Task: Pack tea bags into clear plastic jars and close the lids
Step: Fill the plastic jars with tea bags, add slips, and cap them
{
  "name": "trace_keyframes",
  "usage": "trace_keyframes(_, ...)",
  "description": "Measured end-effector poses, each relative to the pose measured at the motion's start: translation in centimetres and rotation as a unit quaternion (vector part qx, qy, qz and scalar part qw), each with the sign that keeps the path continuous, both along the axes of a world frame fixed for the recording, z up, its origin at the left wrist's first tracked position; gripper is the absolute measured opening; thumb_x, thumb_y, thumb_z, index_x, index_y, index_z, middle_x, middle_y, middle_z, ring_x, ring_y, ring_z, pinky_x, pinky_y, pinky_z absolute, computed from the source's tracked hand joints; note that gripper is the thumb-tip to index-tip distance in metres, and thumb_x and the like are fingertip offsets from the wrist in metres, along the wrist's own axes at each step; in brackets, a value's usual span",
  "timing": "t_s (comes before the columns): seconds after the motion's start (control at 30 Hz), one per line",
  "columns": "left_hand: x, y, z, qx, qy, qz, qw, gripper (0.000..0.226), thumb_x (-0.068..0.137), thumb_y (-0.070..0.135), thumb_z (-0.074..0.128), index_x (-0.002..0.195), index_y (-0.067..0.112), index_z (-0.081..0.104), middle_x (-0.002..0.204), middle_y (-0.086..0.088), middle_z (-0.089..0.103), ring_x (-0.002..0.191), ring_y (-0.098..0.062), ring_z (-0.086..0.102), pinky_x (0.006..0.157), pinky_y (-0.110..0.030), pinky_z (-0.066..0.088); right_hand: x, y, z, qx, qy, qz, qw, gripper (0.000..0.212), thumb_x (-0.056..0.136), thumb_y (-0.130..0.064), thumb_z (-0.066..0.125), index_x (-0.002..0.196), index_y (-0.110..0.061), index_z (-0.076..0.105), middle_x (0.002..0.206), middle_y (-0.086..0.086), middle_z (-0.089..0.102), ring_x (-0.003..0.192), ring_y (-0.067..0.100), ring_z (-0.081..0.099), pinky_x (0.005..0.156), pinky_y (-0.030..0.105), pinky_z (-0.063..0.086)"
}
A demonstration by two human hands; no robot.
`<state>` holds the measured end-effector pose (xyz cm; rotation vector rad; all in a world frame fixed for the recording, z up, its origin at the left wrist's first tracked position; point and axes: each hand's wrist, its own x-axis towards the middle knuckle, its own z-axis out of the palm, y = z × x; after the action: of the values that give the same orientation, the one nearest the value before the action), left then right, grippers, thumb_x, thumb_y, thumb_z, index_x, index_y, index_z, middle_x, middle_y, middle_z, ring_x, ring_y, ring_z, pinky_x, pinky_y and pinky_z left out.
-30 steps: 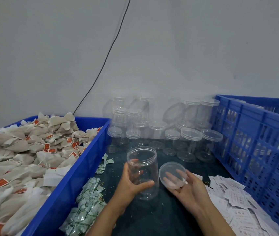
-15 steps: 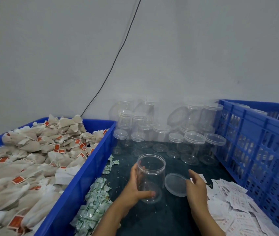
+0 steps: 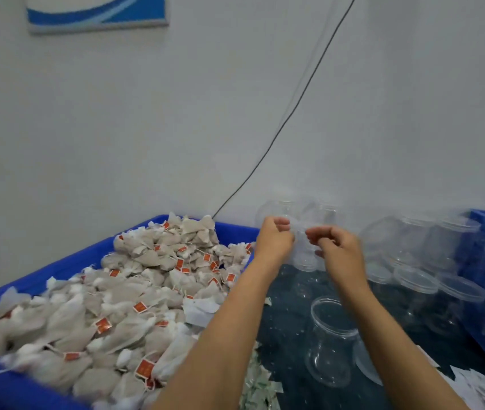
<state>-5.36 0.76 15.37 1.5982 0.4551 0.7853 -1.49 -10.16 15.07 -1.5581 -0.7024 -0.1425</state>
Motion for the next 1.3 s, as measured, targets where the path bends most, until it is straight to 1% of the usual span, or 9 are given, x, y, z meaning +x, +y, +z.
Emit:
trace_keyframes(0.1, -1.6, 4.8, -0.2, 0.056, 0.059, 0.037, 0.996, 0.026, 0.085, -0.005, 0.051, 0.103, 0.012, 0.053, 0.108, -0.008, 0.061, 0.105, -0.025, 0.059, 0.092, -0.036, 0.049, -1.8, 4.2, 0.2, -0.040, 0.035, 0.097, 0.994, 0.033, 0.087, 0.011, 0.042, 0.083, -0.010, 0.066, 0.083, 0.002, 0.066, 0.084, 0.018, 0.061, 0.082, 0.034, 0.050)
trace_keyframes(0.3, -7.5, 13.8, -5.3, 0.161, 0.241, 0.110, 0.951, 0.020, 0.090, 0.007, 0.043, 0.078, 0.009, 0.058, 0.078, -0.013, 0.059, 0.077, -0.028, 0.055, 0.074, -0.037, 0.047, -4.3, 11.4, -3.3, -0.115, 0.099, 0.192, 0.970, 0.032, 0.089, 0.009, 0.043, 0.082, -0.014, 0.064, 0.089, 0.007, 0.066, 0.087, 0.020, 0.062, 0.071, 0.026, 0.052)
trace_keyframes(0.47, -11.1, 20.1, -8.3, 0.117, 0.299, 0.055, 0.945, 0.021, 0.091, -0.002, 0.051, 0.091, 0.014, 0.063, 0.103, -0.010, 0.062, 0.091, -0.021, 0.060, 0.079, -0.033, 0.052, -4.5, 16.7, -5.0, -0.209, 0.136, 0.222, 0.943, 0.024, 0.093, 0.000, 0.044, 0.090, -0.017, 0.062, 0.096, 0.006, 0.064, 0.088, 0.017, 0.060, 0.080, 0.034, 0.053)
trace_keyframes(0.63, -10.9, 24.8, -9.9, 0.209, 0.285, 0.149, 0.923, 0.028, 0.089, 0.012, 0.065, 0.115, 0.018, 0.059, 0.121, -0.003, 0.060, 0.106, -0.018, 0.058, 0.095, -0.033, 0.050, -3.5, 21.4, -4.7, -0.259, 0.219, 0.223, 0.914, 0.023, 0.096, -0.003, 0.044, 0.102, -0.016, 0.062, 0.108, 0.007, 0.064, 0.098, 0.020, 0.061, 0.085, 0.037, 0.053)
trace_keyframes(0.8, -9.1, 27.9, -11.0, 0.373, 0.399, 0.214, 0.810, 0.065, 0.087, 0.044, 0.065, 0.144, 0.030, 0.035, 0.147, -0.002, 0.040, 0.132, -0.024, 0.040, 0.108, -0.038, 0.037, -2.6, 25.5, -4.7, -0.211, 0.376, 0.195, 0.881, 0.029, 0.100, -0.005, 0.040, 0.124, -0.009, 0.056, 0.113, 0.013, 0.062, 0.099, 0.024, 0.061, 0.090, 0.040, 0.054)
trace_keyframes(0.9, -8.0, 29.1, -11.8, 0.400, 0.467, 0.179, 0.768, 0.092, 0.082, 0.065, 0.059, 0.153, 0.030, 0.013, 0.157, -0.005, 0.023, 0.143, -0.027, 0.024, 0.116, -0.047, 0.022, -2.1, 27.6, -5.4, -0.219, 0.387, 0.167, 0.880, 0.031, 0.099, -0.005, 0.039, 0.127, -0.011, 0.053, 0.107, 0.012, 0.058, 0.100, 0.024, 0.059, 0.092, 0.040, 0.053)
trace_keyframes(1.03, -7.0, 29.8, -12.3, 0.421, 0.510, 0.150, 0.735, 0.095, 0.080, 0.072, 0.053, 0.153, 0.033, 0.005, 0.160, -0.005, 0.012, 0.147, -0.029, 0.012, 0.116, -0.056, 0.012, -1.5, 30.6, -6.6, -0.253, 0.356, 0.129, 0.890, 0.033, 0.102, -0.015, 0.034, 0.129, -0.012, 0.053, 0.103, 0.009, 0.058, 0.098, 0.021, 0.059, 0.092, 0.035, 0.052)
trace_keyframes(1.23, -6.4, 30.8, -12.4, 0.447, 0.481, 0.206, 0.726, 0.060, 0.090, 0.057, 0.053, 0.142, 0.039, 0.029, 0.144, -0.006, 0.043, 0.132, -0.030, 0.036, 0.107, -0.049, 0.032, -0.5, 33.0, -9.0, -0.284, 0.222, 0.218, 0.907, 0.053, 0.096, -0.001, 0.036, 0.143, -0.023, 0.042, 0.141, 0.005, 0.047, 0.081, 0.005, 0.052, 0.060, 0.015, 0.045)
trace_keyframes(1.3, -6.5, 31.1, -12.7, 0.442, 0.450, 0.217, 0.745, 0.051, 0.090, 0.049, 0.057, 0.136, 0.038, 0.038, 0.135, -0.003, 0.051, 0.125, -0.027, 0.044, 0.104, -0.043, 0.038, -0.6, 33.2, -9.8, -0.268, 0.231, 0.252, 0.901, 0.048, 0.096, -0.004, 0.041, 0.140, -0.021, 0.047, 0.136, 0.005, 0.053, 0.092, 0.011, 0.059, 0.069, 0.018, 0.049)
